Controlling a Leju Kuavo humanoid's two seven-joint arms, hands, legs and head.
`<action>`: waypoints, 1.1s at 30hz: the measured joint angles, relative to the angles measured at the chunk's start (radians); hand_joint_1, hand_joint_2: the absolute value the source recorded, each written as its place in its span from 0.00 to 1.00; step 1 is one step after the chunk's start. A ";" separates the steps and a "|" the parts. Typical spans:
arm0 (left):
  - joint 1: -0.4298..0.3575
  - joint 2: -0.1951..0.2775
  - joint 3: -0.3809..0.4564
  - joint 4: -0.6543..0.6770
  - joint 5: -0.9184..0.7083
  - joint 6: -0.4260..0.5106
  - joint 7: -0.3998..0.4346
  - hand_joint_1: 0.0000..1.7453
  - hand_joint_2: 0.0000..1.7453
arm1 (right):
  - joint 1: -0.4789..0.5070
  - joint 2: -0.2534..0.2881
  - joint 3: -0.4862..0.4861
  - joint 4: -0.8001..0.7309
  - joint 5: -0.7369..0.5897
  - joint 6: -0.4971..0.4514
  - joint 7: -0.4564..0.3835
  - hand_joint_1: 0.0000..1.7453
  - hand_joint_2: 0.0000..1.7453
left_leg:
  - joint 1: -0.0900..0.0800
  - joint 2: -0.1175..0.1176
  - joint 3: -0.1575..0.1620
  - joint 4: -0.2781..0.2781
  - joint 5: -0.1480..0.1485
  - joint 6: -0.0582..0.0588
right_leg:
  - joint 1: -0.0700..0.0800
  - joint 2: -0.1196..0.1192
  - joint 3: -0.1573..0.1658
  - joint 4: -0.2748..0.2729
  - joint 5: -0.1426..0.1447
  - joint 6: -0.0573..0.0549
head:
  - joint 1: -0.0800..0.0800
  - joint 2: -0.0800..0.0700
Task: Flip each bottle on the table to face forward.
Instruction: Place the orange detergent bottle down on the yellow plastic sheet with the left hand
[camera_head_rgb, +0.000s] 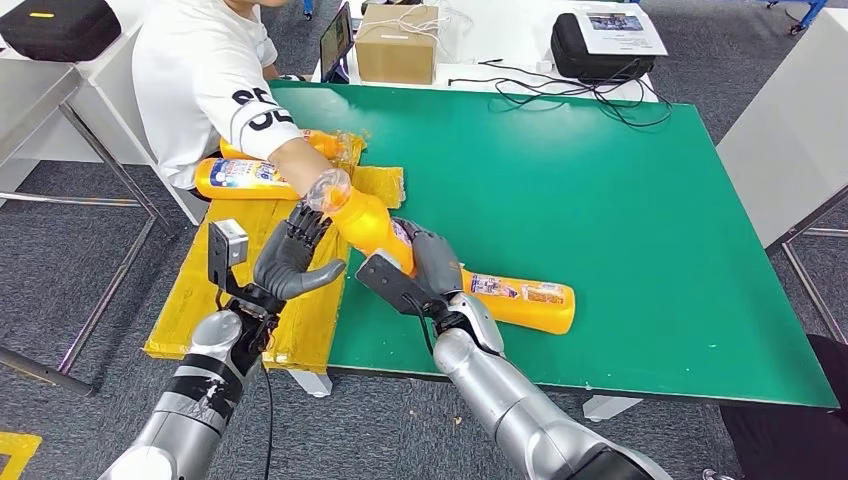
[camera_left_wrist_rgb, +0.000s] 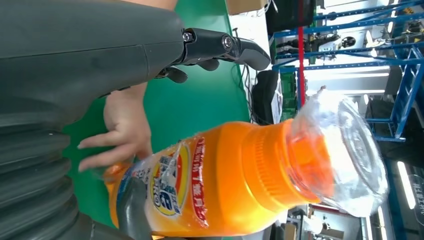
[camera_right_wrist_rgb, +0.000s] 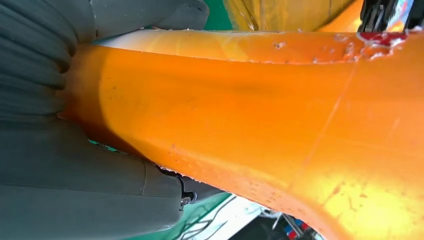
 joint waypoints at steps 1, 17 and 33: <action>0.001 0.000 -0.002 0.000 -0.003 -0.002 -0.003 0.00 1.00 | 0.001 0.001 -0.001 0.001 0.006 0.003 -0.001 1.00 1.00 | 0.000 0.000 0.000 0.000 0.000 0.000 | 0.000 0.000 0.000 0.000 0.000 0.000 | 0.000 0.000; -0.058 -0.020 -0.052 0.078 0.002 -0.001 0.048 0.00 1.00 | -0.016 0.036 0.112 -0.003 -0.054 0.053 0.062 1.00 1.00 | 0.000 0.000 -0.001 0.000 0.000 0.000 | 0.000 0.000 -0.001 0.000 0.000 0.000 | 0.000 0.000; -0.078 -0.025 -0.056 0.120 0.024 -0.012 0.052 0.25 1.00 | -0.040 0.036 0.244 -0.011 -0.114 0.049 0.091 0.93 1.00 | 0.000 0.000 -0.001 0.000 0.000 0.000 | 0.000 0.000 -0.001 0.000 0.000 0.000 | 0.000 0.000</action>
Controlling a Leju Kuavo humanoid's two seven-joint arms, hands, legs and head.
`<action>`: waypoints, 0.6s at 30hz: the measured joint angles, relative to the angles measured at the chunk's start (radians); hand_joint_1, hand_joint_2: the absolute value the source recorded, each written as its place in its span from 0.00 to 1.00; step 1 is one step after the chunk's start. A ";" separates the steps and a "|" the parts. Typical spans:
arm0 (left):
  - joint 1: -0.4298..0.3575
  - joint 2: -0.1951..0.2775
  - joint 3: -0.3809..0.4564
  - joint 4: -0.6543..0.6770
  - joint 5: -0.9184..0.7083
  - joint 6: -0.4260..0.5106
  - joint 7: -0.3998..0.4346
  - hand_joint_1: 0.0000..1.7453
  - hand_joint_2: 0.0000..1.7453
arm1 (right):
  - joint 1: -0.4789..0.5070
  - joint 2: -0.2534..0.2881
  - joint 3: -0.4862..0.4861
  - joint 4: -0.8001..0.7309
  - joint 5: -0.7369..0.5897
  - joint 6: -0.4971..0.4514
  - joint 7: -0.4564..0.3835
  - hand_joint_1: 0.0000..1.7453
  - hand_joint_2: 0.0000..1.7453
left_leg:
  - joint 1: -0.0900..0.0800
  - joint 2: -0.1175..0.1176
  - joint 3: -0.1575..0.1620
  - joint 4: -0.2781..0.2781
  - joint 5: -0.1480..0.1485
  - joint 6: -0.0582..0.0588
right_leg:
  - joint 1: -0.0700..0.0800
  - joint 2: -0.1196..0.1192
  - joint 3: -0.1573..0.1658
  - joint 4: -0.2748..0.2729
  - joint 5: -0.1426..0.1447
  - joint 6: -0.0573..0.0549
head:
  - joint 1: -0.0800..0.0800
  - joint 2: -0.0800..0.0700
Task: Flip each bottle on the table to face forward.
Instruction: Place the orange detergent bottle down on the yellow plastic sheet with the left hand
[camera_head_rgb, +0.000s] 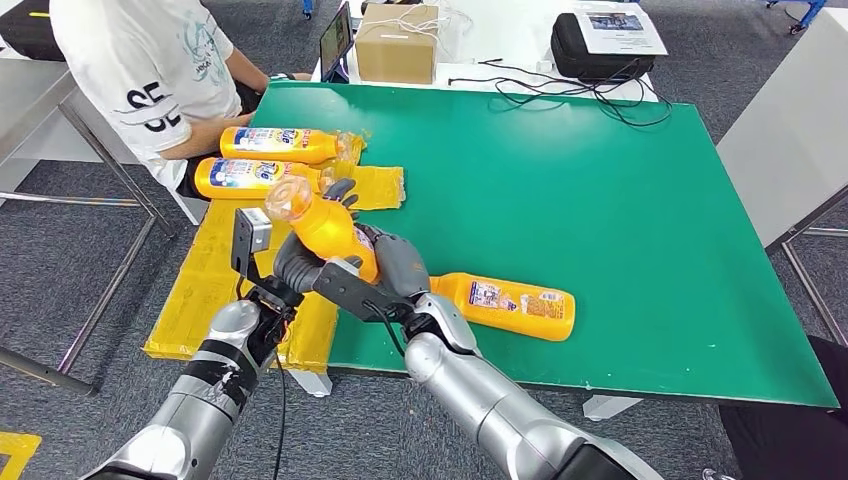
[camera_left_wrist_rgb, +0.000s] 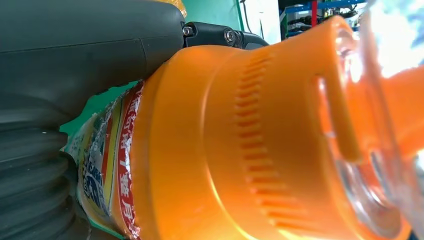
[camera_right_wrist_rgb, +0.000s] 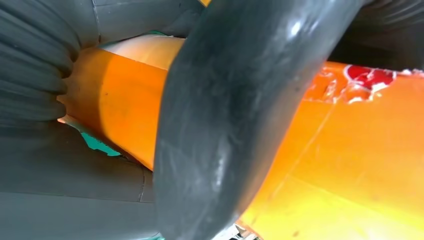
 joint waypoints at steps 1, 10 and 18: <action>0.000 0.000 0.000 0.002 0.004 -0.001 0.003 0.50 1.00 | -0.001 0.000 0.007 0.000 -0.003 0.000 0.001 0.67 1.00 | 0.000 0.000 0.000 0.000 0.000 0.000 | 0.000 0.000 0.000 0.000 0.000 0.000 | 0.000 0.000; -0.004 0.000 0.005 0.018 0.037 0.045 0.003 1.00 1.00 | -0.008 -0.001 0.074 0.003 -0.078 -0.052 0.010 0.00 1.00 | 0.000 0.000 0.000 0.000 0.000 0.000 | 0.000 0.000 0.000 0.000 0.000 0.000 | 0.000 0.000; -0.002 -0.002 0.015 0.018 0.047 0.080 0.000 1.00 1.00 | -0.008 -0.001 0.083 0.009 -0.090 -0.068 0.000 0.00 1.00 | 0.000 0.000 0.000 0.000 0.000 0.000 | 0.000 0.000 0.000 0.000 0.000 0.000 | 0.000 0.000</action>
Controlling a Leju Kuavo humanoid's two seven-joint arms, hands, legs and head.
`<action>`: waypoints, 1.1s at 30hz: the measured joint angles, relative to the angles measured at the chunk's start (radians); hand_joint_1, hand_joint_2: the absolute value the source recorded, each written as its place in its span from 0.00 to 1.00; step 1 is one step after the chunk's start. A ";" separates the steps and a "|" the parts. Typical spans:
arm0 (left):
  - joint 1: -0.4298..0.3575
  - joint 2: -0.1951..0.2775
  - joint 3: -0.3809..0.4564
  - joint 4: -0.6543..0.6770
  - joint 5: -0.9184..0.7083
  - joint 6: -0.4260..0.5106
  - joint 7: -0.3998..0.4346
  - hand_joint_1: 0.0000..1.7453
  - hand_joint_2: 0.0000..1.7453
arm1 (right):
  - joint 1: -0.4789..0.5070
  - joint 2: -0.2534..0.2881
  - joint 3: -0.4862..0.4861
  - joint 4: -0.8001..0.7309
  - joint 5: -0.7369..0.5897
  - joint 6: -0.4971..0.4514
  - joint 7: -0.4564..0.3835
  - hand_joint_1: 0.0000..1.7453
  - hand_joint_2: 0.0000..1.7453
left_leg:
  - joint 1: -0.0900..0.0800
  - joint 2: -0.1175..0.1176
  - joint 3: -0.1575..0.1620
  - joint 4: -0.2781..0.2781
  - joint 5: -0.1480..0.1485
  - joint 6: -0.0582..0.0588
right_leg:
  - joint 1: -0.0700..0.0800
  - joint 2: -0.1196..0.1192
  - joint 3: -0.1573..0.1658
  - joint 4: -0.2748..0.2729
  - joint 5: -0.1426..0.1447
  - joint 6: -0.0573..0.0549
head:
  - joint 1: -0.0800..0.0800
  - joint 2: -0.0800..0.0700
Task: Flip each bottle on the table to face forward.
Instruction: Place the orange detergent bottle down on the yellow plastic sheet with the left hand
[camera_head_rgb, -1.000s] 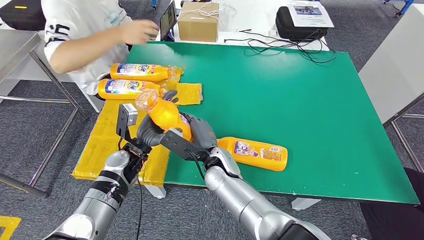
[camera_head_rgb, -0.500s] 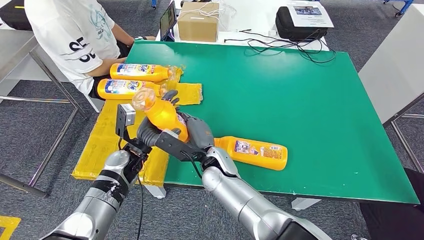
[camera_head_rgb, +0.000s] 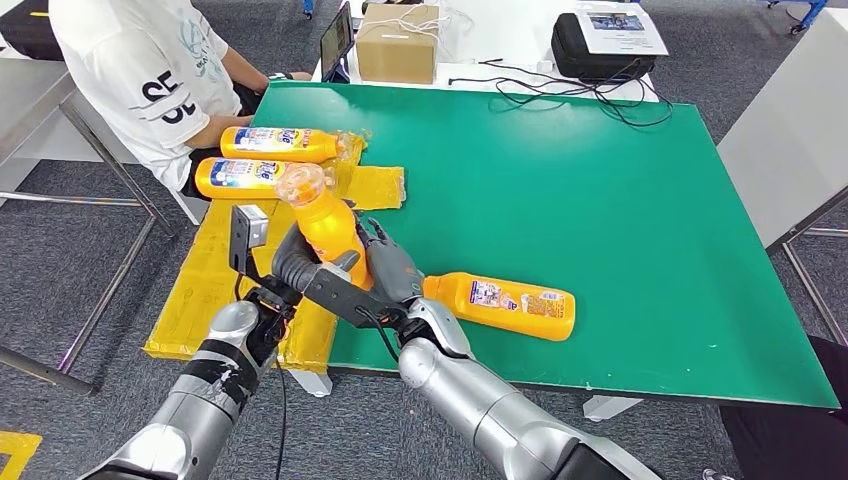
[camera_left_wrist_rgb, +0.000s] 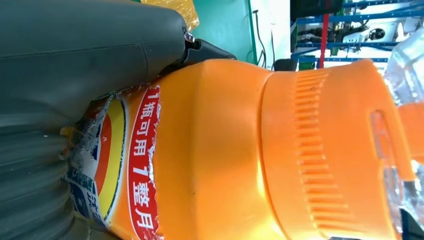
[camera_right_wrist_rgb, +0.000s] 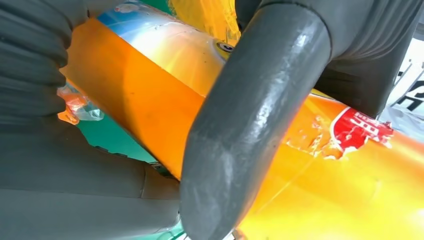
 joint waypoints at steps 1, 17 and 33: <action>0.003 -0.002 0.004 -0.003 0.004 0.012 0.000 1.00 1.00 | 0.000 0.000 -0.002 0.002 0.000 -0.004 -0.006 0.00 1.00 | 0.000 0.000 0.000 0.000 0.000 0.000 | 0.000 0.000 0.000 0.000 0.000 0.000 | 0.000 0.000; 0.049 -0.023 0.111 -0.067 -0.010 0.199 -0.020 1.00 1.00 | 0.036 -0.011 -0.251 0.001 0.077 -0.016 -0.099 0.00 1.00 | 0.000 0.000 0.000 0.000 0.000 0.000 | 0.000 0.000 0.000 0.000 0.000 0.000 | 0.000 0.000; -0.021 0.101 0.211 -0.004 -0.636 0.521 -0.108 1.00 1.00 | 0.175 -0.093 -0.494 -0.281 0.088 -0.008 -0.159 0.00 1.00 | 0.000 0.000 0.000 0.000 0.000 0.000 | 0.000 0.000 -0.001 0.000 0.000 0.000 | 0.000 0.000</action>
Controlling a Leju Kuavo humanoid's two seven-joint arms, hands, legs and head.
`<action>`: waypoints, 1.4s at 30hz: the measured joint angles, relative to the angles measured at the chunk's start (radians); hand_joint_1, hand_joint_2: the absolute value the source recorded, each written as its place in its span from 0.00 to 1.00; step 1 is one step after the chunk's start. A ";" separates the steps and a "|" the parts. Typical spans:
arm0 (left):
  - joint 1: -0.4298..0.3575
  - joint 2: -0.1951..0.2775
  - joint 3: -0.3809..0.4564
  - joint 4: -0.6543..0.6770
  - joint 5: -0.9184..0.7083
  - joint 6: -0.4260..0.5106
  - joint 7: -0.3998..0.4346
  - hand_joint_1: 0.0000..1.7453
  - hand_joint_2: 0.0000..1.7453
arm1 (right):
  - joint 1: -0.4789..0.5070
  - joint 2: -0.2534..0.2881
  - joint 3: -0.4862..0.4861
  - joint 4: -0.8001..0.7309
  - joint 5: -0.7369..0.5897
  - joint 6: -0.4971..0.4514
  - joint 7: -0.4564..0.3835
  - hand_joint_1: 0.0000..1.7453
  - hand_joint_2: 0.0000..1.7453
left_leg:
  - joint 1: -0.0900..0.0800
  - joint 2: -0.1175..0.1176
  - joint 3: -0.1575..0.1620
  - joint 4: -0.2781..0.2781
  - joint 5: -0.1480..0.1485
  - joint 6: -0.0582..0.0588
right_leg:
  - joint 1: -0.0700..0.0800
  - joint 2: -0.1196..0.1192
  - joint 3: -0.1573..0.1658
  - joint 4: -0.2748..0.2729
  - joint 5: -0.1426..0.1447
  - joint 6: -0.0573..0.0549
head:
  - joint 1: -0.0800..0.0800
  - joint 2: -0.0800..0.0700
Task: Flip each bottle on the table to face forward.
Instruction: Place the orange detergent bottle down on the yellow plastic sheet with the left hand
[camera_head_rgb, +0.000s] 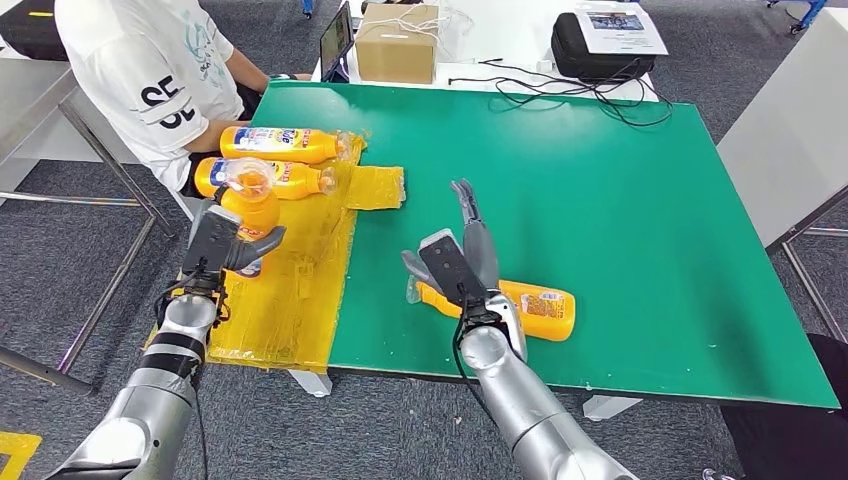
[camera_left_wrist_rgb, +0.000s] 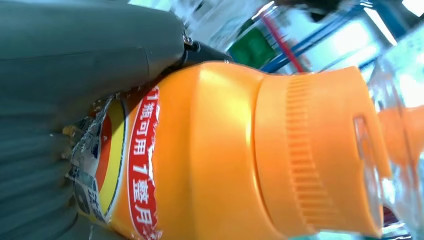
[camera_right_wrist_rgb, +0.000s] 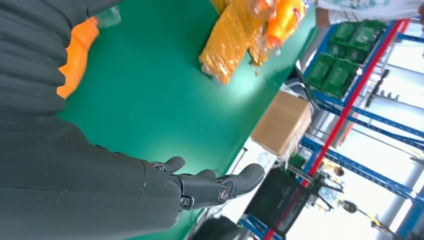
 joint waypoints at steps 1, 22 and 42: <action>-0.004 0.008 -0.005 -0.001 -0.049 0.006 0.004 1.00 1.00 | 0.004 -0.005 -0.007 -0.019 0.006 0.007 0.002 0.00 1.00 | 0.000 0.000 0.000 0.000 0.000 0.000 | 0.000 0.000 0.000 0.000 0.000 0.000 | 0.000 0.000; -0.242 0.191 -0.449 0.278 -0.587 -0.182 0.049 1.00 1.00 | -0.007 -0.025 -0.028 -0.101 -0.021 0.109 -0.013 0.00 1.00 | 0.000 0.001 0.000 0.000 0.001 -0.001 | 0.000 0.000 0.000 0.001 0.000 0.000 | 0.000 0.000; -0.291 0.143 -0.659 0.480 -0.708 -0.193 0.268 1.00 1.00 | -0.074 0.031 0.022 -0.020 -0.030 0.140 -0.013 0.00 1.00 | 0.000 0.000 0.000 0.000 0.001 0.000 | 0.000 0.000 0.000 0.001 0.000 0.000 | 0.000 0.000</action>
